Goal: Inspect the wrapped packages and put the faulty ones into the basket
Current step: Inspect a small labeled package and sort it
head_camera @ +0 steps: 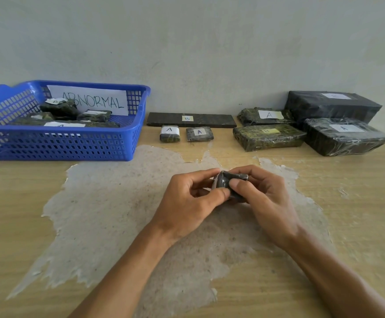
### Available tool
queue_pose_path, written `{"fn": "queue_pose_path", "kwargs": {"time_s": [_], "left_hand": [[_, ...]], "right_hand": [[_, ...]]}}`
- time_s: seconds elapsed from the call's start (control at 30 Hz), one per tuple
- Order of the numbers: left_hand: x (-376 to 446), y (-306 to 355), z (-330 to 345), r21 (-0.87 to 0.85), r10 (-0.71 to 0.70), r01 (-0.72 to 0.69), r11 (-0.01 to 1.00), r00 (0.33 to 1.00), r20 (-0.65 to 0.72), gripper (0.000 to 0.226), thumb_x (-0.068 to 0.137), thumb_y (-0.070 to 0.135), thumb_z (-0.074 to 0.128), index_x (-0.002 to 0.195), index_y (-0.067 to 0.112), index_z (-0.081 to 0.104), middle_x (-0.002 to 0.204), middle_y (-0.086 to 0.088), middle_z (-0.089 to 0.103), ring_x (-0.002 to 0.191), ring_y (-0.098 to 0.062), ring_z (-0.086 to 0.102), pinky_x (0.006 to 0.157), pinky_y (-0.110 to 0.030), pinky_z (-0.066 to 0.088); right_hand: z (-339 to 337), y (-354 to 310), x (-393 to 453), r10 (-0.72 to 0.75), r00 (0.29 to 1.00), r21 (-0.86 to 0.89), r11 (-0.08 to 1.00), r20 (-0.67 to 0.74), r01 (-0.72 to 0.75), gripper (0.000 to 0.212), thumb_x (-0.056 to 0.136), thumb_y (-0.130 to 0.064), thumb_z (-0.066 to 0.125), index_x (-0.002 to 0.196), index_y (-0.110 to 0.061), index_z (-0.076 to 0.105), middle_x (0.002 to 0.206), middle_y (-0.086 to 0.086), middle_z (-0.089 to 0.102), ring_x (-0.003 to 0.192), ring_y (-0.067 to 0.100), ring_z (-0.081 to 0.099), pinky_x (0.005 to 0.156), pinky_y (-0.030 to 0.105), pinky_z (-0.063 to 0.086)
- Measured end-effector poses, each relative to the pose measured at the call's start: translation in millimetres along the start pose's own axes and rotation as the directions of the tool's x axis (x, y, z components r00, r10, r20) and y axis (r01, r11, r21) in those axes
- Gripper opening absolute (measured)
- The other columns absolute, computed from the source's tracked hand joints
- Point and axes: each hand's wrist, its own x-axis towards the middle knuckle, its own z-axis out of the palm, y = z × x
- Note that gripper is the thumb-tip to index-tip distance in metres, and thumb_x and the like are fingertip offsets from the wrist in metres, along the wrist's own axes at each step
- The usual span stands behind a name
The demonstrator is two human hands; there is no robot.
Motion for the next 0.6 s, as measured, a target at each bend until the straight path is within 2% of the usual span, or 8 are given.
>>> {"fn": "queue_pose_path", "kwargs": {"time_s": [0.17, 0.23, 0.3, 0.4, 0.43, 0.5, 0.57, 0.6], "left_hand": [[0.3, 4.1, 0.0, -0.018, 0.013, -0.013, 1.000, 1.000, -0.012, 0.028, 0.086, 0.011, 0.067, 0.102, 0.033, 0.073, 0.096, 0.007, 0.079, 0.096, -0.007, 0.072, 0.082, -0.023, 0.058], [-0.1, 5.1, 0.1, -0.012, 0.024, -0.024, 1.000, 1.000, -0.013, 0.035, 0.089, 0.004, 0.065, 0.094, 0.037, 0.073, 0.094, 0.006, 0.079, 0.095, -0.008, 0.072, 0.084, -0.027, 0.059], [-0.2, 4.9, 0.5, -0.002, 0.024, -0.024, 1.000, 1.000, -0.015, 0.032, 0.084, 0.010, 0.065, 0.089, 0.040, 0.074, 0.093, 0.006, 0.079, 0.096, -0.009, 0.072, 0.087, -0.029, 0.059], [-0.4, 3.4, 0.9, -0.001, 0.021, -0.021, 1.000, 1.000, -0.008, 0.029, 0.079, 0.020, 0.064, 0.100, 0.036, 0.074, 0.097, 0.006, 0.078, 0.098, -0.010, 0.072, 0.086, -0.029, 0.058], [-0.2, 3.0, 0.4, 0.000, 0.014, -0.014, 1.000, 1.000, 0.003, 0.031, 0.080, 0.022, 0.065, 0.109, 0.031, 0.074, 0.099, 0.005, 0.078, 0.098, -0.011, 0.072, 0.085, -0.028, 0.058], [-0.2, 2.9, -1.3, 0.022, 0.008, -0.010, 1.000, 0.998, 0.060, 0.043, 0.082, 0.026, 0.071, 0.125, 0.021, 0.070, 0.105, 0.002, 0.077, 0.097, -0.016, 0.073, 0.085, -0.031, 0.058], [-1.0, 3.1, -1.7, 0.060, -0.001, -0.005, 0.998, 0.995, 0.104, 0.055, 0.081, 0.029, 0.076, 0.134, 0.022, 0.064, 0.109, 0.000, 0.075, 0.092, -0.027, 0.071, 0.084, -0.040, 0.061], [-0.9, 3.1, -1.5, 0.080, -0.011, 0.004, 0.997, 0.996, 0.091, 0.059, 0.080, 0.030, 0.079, 0.137, 0.024, 0.062, 0.109, -0.002, 0.075, 0.090, -0.031, 0.069, 0.083, -0.043, 0.060]], "right_hand": [[-1.8, -0.4, -0.8, 0.005, 0.999, 0.041, 0.999, 0.033, -0.006, 0.011, 0.092, -0.011, 0.070, 0.102, -0.012, 0.074, 0.091, 0.004, 0.079, 0.086, 0.018, 0.076, 0.074, 0.024, 0.058], [-2.9, 1.2, -0.6, 0.006, 0.999, 0.046, 0.999, 0.048, -0.008, 0.020, 0.085, -0.019, 0.069, 0.103, -0.014, 0.075, 0.092, 0.003, 0.079, 0.087, 0.016, 0.075, 0.074, 0.022, 0.057], [-2.5, 2.6, 0.1, 0.006, 0.999, 0.027, 1.000, 0.037, -0.007, 0.020, 0.082, -0.016, 0.069, 0.101, -0.014, 0.075, 0.090, 0.002, 0.079, 0.084, 0.014, 0.075, 0.072, 0.021, 0.056], [-0.5, 2.4, 0.6, 0.006, 1.000, 0.013, 1.000, 0.003, -0.006, 0.017, 0.091, 0.002, 0.065, 0.098, -0.010, 0.075, 0.086, 0.002, 0.079, 0.082, 0.015, 0.075, 0.071, 0.023, 0.058], [-0.7, 2.8, 1.1, 0.008, 1.000, 0.018, 1.000, -0.006, -0.008, 0.016, 0.092, 0.001, 0.063, 0.097, -0.009, 0.074, 0.086, 0.004, 0.079, 0.082, 0.018, 0.076, 0.072, 0.026, 0.060], [-1.7, 4.0, 2.1, 0.021, 0.999, 0.058, 0.998, -0.024, -0.019, 0.013, 0.090, -0.012, 0.062, 0.096, -0.007, 0.074, 0.088, 0.009, 0.078, 0.082, 0.025, 0.076, 0.072, 0.035, 0.062], [-3.0, 5.1, 3.0, 0.070, 0.996, 0.133, 0.989, -0.054, -0.062, 0.022, 0.087, -0.024, 0.060, 0.093, -0.007, 0.073, 0.090, 0.017, 0.077, 0.084, 0.035, 0.075, 0.072, 0.046, 0.062], [-3.5, 4.4, 3.7, 0.103, 0.993, 0.175, 0.980, -0.065, -0.090, 0.023, 0.090, -0.027, 0.060, 0.090, -0.008, 0.074, 0.090, 0.020, 0.076, 0.084, 0.038, 0.074, 0.070, 0.047, 0.061]]}}
